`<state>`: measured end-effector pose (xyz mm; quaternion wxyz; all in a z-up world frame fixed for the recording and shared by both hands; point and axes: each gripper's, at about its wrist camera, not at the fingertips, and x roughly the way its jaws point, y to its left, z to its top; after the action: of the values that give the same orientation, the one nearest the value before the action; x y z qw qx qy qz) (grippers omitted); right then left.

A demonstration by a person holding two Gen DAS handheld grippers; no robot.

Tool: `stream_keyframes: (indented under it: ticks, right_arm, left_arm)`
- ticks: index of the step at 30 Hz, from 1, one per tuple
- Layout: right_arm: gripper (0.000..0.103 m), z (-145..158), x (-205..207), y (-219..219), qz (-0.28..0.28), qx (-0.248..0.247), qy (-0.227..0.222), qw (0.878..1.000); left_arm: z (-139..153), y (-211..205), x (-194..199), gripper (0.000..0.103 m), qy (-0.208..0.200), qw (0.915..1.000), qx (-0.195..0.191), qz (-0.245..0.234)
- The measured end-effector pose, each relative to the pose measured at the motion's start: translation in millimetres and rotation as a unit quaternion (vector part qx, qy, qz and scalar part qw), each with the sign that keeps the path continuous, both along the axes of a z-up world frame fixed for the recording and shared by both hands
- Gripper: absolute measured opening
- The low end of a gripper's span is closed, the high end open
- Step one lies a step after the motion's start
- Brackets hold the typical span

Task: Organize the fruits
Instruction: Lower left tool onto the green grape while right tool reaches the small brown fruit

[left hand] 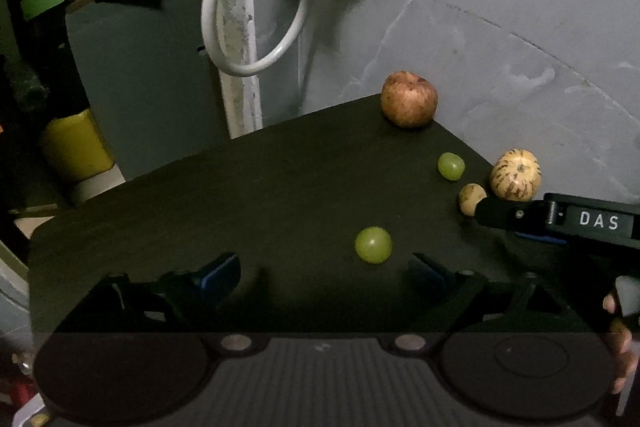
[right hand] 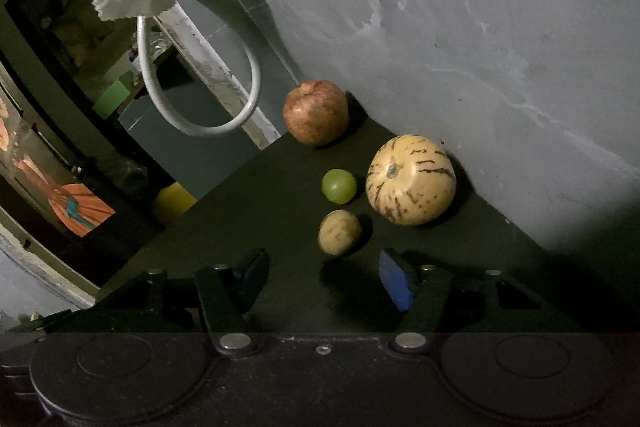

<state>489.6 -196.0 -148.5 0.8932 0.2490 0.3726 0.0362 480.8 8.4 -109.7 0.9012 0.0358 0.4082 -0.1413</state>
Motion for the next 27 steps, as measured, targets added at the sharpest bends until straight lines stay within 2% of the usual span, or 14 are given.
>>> stream_keyframes:
  ticks: [12,19,22,24,27]
  right_arm:
    - [0.056,-8.4,8.8,-0.3,-0.004,0.001,-0.023,1.000]
    - [0.054,-9.1,12.9,0.4,-0.016,-0.001,-0.028,0.999]
    - [0.045,-10.6,13.3,1.3,-0.021,-0.009,-0.028,0.999]
    - [0.035,-11.1,15.2,2.0,-0.026,-0.013,-0.026,0.999]
    - [0.029,-13.2,16.5,1.3,-0.030,-0.009,-0.026,0.999]
  left_arm:
    - [-20.0,-22.4,19.6,0.075,0.003,1.0000,0.002,-0.009]
    - [-23.8,-28.7,21.6,0.055,0.002,0.9999,0.003,-0.017]
    - [-25.8,-32.1,22.9,0.046,0.004,0.9997,0.007,-0.022]
    - [-25.6,-33.9,23.1,0.043,0.001,0.9997,0.010,-0.024]
    - [-25.2,-33.6,23.8,0.037,0.003,0.9997,0.005,-0.024]
